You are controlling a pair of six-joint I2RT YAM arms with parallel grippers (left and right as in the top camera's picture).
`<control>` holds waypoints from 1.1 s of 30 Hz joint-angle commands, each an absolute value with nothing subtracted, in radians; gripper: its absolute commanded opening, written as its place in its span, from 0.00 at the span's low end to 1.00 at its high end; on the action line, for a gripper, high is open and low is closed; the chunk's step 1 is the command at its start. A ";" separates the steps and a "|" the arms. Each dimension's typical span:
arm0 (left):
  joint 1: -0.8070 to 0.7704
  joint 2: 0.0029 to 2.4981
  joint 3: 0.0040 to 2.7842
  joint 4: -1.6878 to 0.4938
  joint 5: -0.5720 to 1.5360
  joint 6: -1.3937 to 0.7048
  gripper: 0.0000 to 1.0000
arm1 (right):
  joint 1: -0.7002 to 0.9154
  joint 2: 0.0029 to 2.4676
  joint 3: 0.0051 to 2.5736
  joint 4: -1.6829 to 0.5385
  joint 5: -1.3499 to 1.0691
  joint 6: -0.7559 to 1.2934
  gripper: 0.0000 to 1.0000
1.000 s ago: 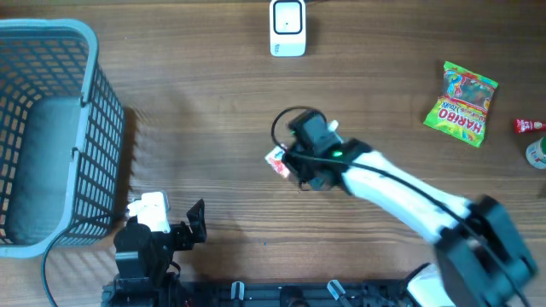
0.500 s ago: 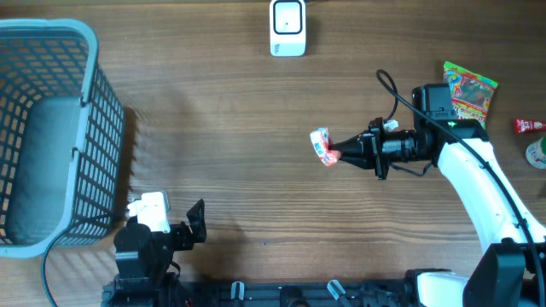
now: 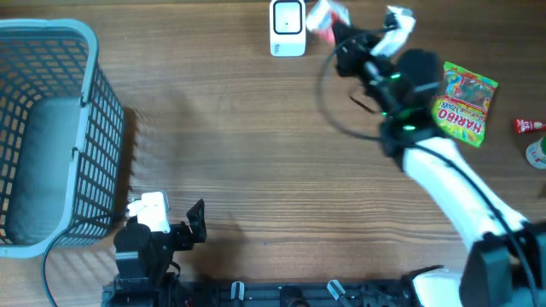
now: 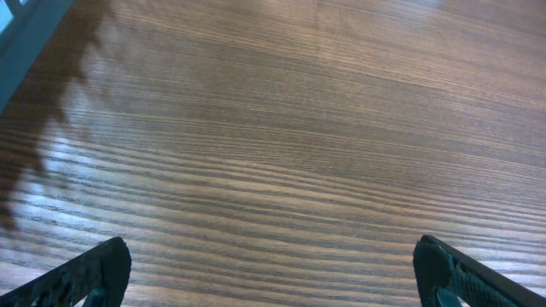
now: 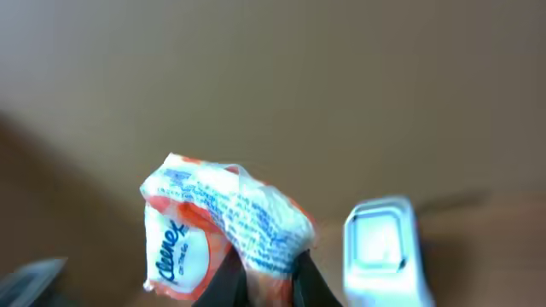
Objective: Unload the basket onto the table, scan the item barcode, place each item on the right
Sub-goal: 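Hold the Kleenex pack over the white scanner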
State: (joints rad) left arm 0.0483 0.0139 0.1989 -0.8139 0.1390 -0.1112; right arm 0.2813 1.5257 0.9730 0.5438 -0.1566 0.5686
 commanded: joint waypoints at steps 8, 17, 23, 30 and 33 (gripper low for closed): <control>0.052 0.006 0.188 -0.812 0.137 -0.117 1.00 | 0.353 2.156 1.248 1.120 0.164 0.041 0.05; 0.052 0.006 0.188 -0.812 0.137 -0.117 1.00 | 0.362 2.415 1.521 0.921 0.059 0.098 0.05; 0.052 0.006 0.188 -0.812 0.137 -0.117 1.00 | 0.364 2.465 1.576 0.926 0.051 0.138 0.05; 0.052 0.006 0.188 -0.812 0.137 -0.117 1.00 | 0.361 2.265 1.584 0.696 0.126 0.130 0.04; 0.052 0.006 0.188 -0.812 0.137 -0.117 1.00 | 0.345 2.071 1.584 0.404 0.485 0.049 0.04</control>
State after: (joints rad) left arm 0.0483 0.0139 0.1989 -0.8139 0.1394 -0.1112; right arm 0.3580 2.2871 1.5578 0.5022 0.1837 0.1093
